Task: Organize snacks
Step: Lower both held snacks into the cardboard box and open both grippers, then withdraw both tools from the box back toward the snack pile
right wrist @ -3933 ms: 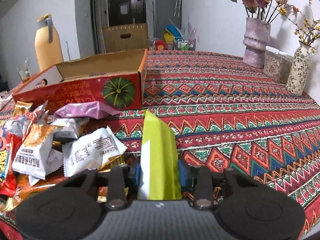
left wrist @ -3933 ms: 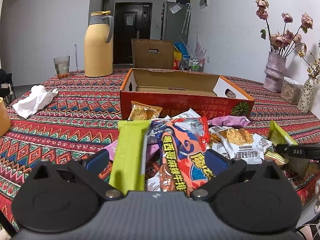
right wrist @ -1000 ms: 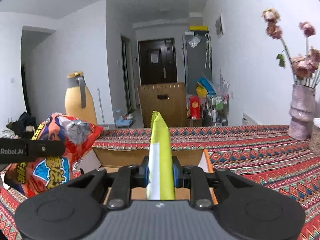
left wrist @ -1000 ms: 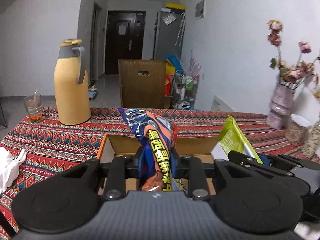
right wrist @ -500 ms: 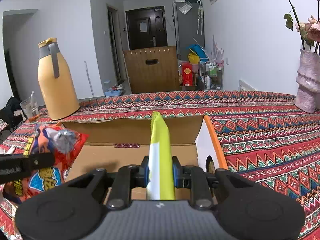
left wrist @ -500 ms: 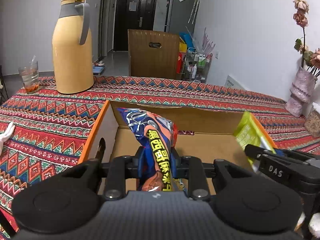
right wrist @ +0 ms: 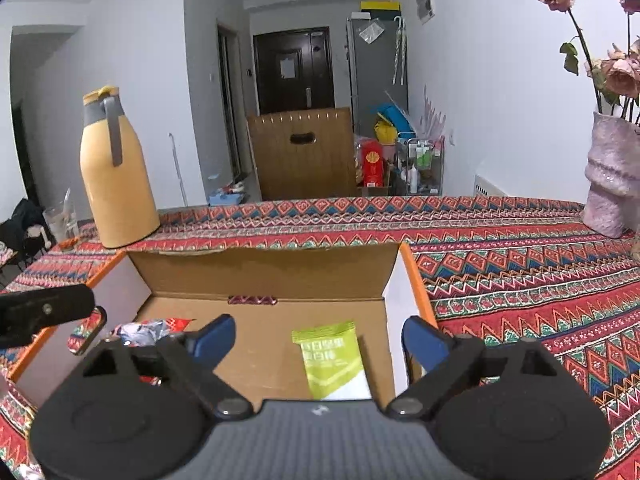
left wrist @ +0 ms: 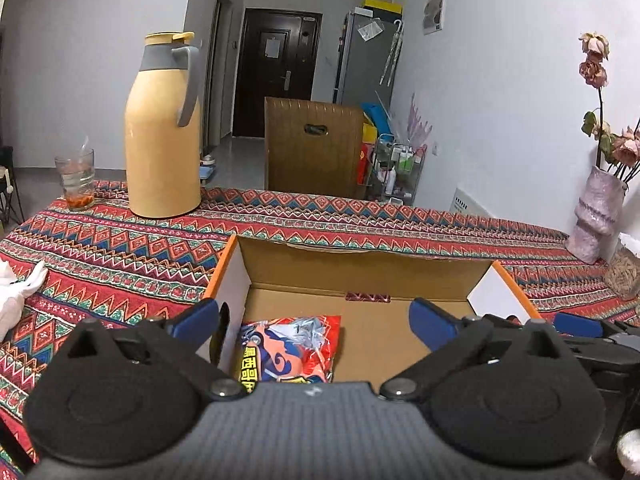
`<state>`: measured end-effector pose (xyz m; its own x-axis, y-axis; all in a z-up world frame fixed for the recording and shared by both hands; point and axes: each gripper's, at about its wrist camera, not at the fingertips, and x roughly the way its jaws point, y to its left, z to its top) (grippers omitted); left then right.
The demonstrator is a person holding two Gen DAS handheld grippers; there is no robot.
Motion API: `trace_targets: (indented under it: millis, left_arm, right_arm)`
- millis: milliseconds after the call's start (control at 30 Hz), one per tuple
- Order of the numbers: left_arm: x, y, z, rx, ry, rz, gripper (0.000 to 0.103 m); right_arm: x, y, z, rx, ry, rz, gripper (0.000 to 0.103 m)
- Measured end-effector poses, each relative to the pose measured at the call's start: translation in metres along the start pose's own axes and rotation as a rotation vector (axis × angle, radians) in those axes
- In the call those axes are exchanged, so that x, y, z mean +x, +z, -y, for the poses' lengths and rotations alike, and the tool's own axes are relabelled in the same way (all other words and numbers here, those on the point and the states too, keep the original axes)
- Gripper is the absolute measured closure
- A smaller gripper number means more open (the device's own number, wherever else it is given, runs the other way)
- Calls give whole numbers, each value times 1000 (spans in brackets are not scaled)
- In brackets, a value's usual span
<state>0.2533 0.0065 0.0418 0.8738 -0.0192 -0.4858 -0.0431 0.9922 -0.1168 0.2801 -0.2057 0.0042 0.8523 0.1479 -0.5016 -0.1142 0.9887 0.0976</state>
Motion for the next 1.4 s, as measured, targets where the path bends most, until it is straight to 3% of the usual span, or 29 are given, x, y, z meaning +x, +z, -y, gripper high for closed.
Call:
trace_targets:
  millis: [367,800,1400]
  left_arm:
    - [-11,7,4,-7,26,14,0]
    - [-74,11,10,9,24,74,0]
    - [-162,-40,-7,7,11,89,0]
  right_arm:
    - [-19,8,1,9,4,54,0]
    - [-90,10,-10,-33,4,136,0]
    - [-180,-54,-28,-88,22,126,0]
